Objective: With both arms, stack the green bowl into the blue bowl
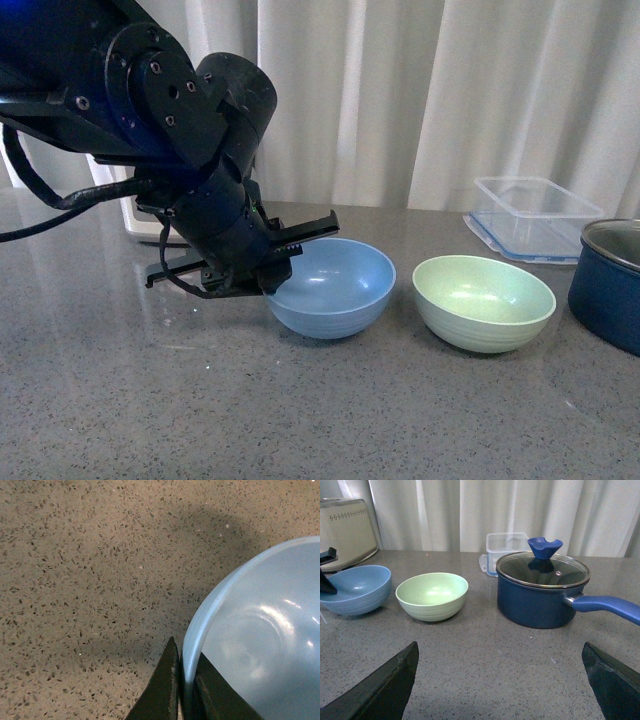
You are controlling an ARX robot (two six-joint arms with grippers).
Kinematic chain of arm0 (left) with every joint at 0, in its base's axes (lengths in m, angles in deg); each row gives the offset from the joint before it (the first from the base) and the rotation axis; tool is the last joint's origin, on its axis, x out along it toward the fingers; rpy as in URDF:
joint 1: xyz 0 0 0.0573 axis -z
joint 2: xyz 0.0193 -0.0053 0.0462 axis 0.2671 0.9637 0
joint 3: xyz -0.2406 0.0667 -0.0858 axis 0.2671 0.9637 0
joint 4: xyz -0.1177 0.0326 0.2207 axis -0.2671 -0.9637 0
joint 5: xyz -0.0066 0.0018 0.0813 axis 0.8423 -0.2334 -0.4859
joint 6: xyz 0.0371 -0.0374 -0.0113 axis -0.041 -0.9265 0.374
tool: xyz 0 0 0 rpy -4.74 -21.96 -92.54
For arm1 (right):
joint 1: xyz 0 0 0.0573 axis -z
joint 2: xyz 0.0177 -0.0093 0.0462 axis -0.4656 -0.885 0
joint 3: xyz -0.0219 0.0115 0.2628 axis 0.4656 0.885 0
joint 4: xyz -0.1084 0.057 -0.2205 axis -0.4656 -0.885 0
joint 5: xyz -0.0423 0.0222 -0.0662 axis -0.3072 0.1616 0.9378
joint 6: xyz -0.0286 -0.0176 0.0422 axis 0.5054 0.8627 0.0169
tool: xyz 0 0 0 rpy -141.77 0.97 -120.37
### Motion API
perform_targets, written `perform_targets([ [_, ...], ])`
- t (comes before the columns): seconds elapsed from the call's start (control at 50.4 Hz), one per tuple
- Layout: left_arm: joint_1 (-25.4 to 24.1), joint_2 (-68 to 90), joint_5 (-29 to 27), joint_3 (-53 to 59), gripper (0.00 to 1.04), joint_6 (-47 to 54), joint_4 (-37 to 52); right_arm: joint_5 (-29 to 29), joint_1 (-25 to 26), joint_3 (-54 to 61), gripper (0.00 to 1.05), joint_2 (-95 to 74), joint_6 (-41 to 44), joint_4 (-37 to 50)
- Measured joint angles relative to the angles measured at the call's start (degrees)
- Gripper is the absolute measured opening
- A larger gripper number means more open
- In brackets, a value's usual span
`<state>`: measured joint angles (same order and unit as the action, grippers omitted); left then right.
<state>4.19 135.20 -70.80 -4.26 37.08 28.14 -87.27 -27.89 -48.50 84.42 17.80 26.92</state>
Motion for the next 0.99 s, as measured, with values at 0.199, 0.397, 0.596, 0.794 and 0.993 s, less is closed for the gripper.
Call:
perform_targets([
  [0.199, 0.5, 1.3, -0.5, -1.0, 0.04, 0.0, -0.5, 0.0, 0.0, 0.0, 0.95, 0.0, 0.0, 0.0],
  [0.397, 0.5, -0.6, 1.0, 0.7, 0.39, -0.1, 1.2, 0.0, 0.0, 0.0, 0.95, 0.0, 0.0, 0.0],
  [0.596, 0.3, -15.9, -1.1, 13.8, 0.8, 6.6, 21.5, 0.0, 0.0, 0.0, 0.95, 0.0, 0.0, 0.0],
  [0.794, -2.0, -30.6, -10.4, 32.9, 0.59, 21.0, 48.2, 0.0, 0.0, 0.0, 0.95, 0.0, 0.0, 0.0],
  [0.993, -6.4, -37.3, -7.1, 51.5, 0.27, 24.6, 55.5, 0.0, 0.0, 0.0, 0.95, 0.0, 0.0, 0.0],
])
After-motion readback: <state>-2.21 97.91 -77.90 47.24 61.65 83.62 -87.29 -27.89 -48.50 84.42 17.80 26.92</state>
